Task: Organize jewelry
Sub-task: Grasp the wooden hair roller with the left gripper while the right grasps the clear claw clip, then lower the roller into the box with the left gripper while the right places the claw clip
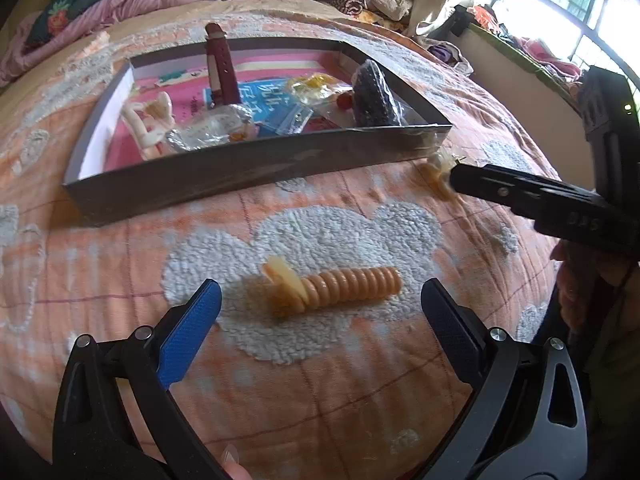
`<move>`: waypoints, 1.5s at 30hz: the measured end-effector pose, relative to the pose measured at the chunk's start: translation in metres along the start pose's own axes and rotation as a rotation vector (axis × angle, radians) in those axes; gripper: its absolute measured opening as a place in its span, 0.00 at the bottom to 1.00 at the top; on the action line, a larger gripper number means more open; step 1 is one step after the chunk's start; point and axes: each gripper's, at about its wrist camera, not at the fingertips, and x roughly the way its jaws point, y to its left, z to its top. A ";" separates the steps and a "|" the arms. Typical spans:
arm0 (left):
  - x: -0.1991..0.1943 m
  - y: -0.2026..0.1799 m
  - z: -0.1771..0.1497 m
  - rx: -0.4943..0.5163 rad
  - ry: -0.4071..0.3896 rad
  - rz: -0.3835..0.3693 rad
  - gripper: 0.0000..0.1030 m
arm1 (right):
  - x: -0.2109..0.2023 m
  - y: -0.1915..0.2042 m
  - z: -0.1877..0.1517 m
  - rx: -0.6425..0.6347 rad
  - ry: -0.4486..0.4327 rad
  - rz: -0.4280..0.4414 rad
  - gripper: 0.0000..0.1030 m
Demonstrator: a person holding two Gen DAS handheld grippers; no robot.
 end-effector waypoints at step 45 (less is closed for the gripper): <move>-0.061 0.046 0.027 -0.071 -0.235 0.118 0.61 | -0.031 0.064 0.015 -0.162 -0.129 0.126 0.35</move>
